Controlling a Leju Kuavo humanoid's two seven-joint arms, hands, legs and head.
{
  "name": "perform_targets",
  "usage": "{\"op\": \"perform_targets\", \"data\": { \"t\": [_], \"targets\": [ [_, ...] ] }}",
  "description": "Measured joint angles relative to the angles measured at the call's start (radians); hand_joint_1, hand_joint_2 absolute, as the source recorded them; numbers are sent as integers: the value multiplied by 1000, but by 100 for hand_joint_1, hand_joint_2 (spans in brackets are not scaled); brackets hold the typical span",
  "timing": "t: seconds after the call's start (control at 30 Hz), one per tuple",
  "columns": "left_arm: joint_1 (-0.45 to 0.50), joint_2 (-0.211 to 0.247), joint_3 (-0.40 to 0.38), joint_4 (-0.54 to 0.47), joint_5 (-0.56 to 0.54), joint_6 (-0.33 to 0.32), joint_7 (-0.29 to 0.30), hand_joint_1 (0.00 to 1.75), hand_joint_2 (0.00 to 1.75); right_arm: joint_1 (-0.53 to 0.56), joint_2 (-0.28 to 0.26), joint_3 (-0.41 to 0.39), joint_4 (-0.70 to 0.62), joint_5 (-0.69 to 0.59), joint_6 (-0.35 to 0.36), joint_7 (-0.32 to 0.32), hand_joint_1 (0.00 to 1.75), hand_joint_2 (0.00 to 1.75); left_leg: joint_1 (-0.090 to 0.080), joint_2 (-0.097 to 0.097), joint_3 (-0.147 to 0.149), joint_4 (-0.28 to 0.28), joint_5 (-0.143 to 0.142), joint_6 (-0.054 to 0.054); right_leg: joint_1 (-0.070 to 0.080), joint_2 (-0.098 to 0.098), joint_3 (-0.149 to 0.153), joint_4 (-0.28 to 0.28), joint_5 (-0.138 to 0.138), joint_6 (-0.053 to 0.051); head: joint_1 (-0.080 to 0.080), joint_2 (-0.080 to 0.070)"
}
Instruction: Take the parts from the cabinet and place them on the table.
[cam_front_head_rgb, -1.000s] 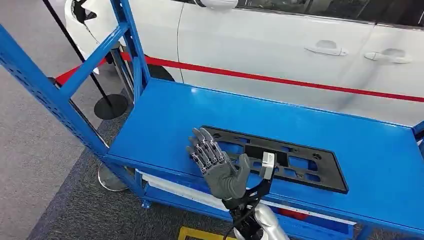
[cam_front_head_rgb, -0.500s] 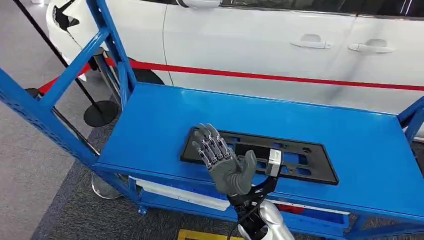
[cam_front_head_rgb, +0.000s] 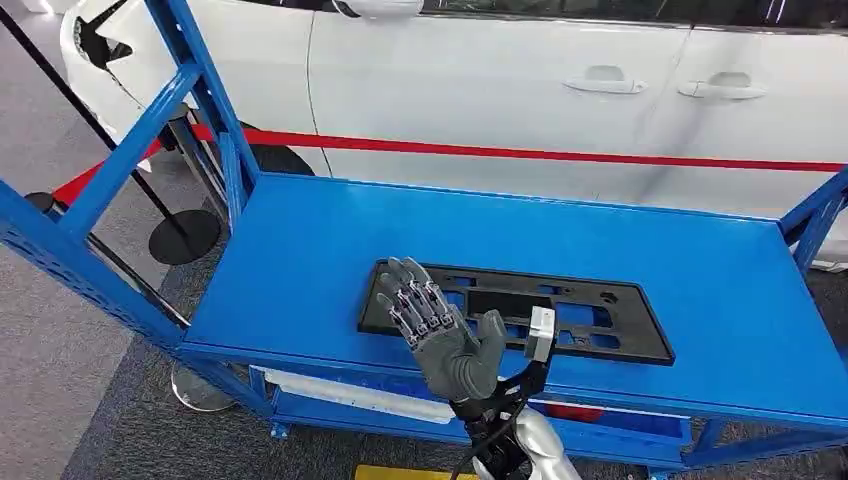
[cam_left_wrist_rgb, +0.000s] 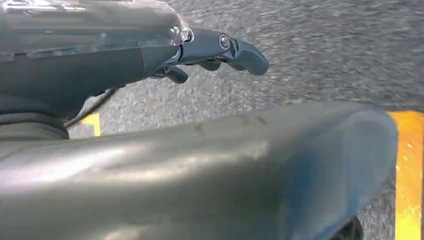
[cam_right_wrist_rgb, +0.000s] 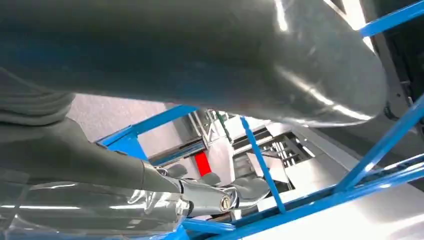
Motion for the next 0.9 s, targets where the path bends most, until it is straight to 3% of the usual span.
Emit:
{"op": "perform_targets", "data": {
  "t": [0.03,0.07,0.13,0.17,0.2,0.23,0.27,0.33,0.37,0.47,0.53,0.6,0.67,0.7,0.73,0.77,0.83,0.87,0.9],
  "targets": [
    [0,0,0,0,-1,0,0,0,0,1,0,0,-3,2,0,-1,0,0,2,1,3,-4,3,6,-4,-6,-3,16,-14,5,2,0],
    [-1,0,0,0,-1,0,0,0,0,-1,0,0,-8,3,0,-1,0,0,2,2,3,-5,3,13,-3,-10,-26,61,-46,8,2,0],
    [-2,-2,1,0,-1,0,0,0,0,1,0,0,-7,5,1,-1,0,0,0,4,2,-4,2,17,-5,-11,-105,224,-122,15,2,0],
    [-1,-1,1,0,-1,0,0,0,0,3,0,0,-7,6,1,-1,0,0,-1,4,1,-4,1,17,-6,-11,-141,292,-143,16,2,0],
    [0,-1,2,0,-1,0,0,0,0,3,0,0,-7,7,0,-1,0,0,-2,5,2,-4,1,17,-6,-12,-157,317,-139,16,2,0],
    [-1,-1,2,0,-2,0,1,0,0,3,0,-1,-7,11,-1,-1,0,0,-2,5,3,-4,0,18,-6,-13,-148,290,-109,14,2,0],
    [-1,-1,2,0,-2,0,2,0,0,2,0,-1,-8,14,-4,0,0,175,-3,4,6,-4,-1,17,-6,-13,-115,220,-63,10,2,0],
    [-1,-2,2,0,-3,0,3,0,0,0,0,-2,-11,34,-36,15,0,175,-4,3,14,-4,-5,14,-2,-18,-20,29,24,-7,2,0],
    [-1,-4,2,0,-4,0,4,0,0,-2,0,-2,-13,47,-52,21,0,175,-10,4,13,-3,-7,11,5,-22,-8,5,6,-9,2,0],
    [-2,-4,3,0,-4,2,5,0,0,-1,0,-2,-15,72,-77,30,0,175,-6,7,13,-6,-6,-6,10,-18,-13,1,12,-14,2,0],
    [-4,-3,3,0,-4,3,5,0,0,0,2,-2,-18,74,-79,32,0,175,-7,6,13,2,-17,-19,-4,-20,-5,-16,21,-26,2,0],
    [-4,-3,4,0,-4,3,5,0,0,-2,5,-2,-19,76,-79,32,0,175,-6,4,-30,104,-83,-25,-4,-19,-4,-17,21,-35,0,0],
    [-3,-3,5,0,-4,3,5,0,0,1,5,-2,-19,77,-80,32,0,175,-2,4,-108,269,-155,-32,-3,-19,-6,-17,20,-36,0,0],
    [-2,-3,5,0,-4,3,5,0,0,2,5,-2,-18,84,-88,33,0,175,-1,4,-131,314,-161,-34,-3,-19,-6,-16,20,-36,0,0],
    [-1,-3,6,0,-4,3,5,0,0,4,5,-2,-19,102,-105,33,0,175,0,4,-128,304,-141,-35,-3,-17,-4,-16,19,-37,0,0],
    [-1,-3,8,0,-4,3,2,0,0,6,4,-2,-19,130,-132,29,0,175,2,4,-104,248,-102,-35,-3,-15,-3,-14,18,-36,0,0],
    [-1,-2,11,0,-4,3,-3,0,0,15,2,-2,-25,200,-187,10,0,175,4,4,-16,64,-7,-32,-3,-12,3,-10,12,-30,0,0],
    [0,-2,13,0,-4,2,-6,0,0,19,-1,-2,-32,237,-213,0,0,175,4,2,11,8,-9,-27,-1,-12,2,-7,8,-25,0,0],
    [0,-2,14,0,-4,1,-7,0,0,21,-4,-2,-37,278,-240,-6,0,175,-1,1,14,-4,-10,-23,3,-10,-2,-1,6,-21,0,0]
  ]
}}
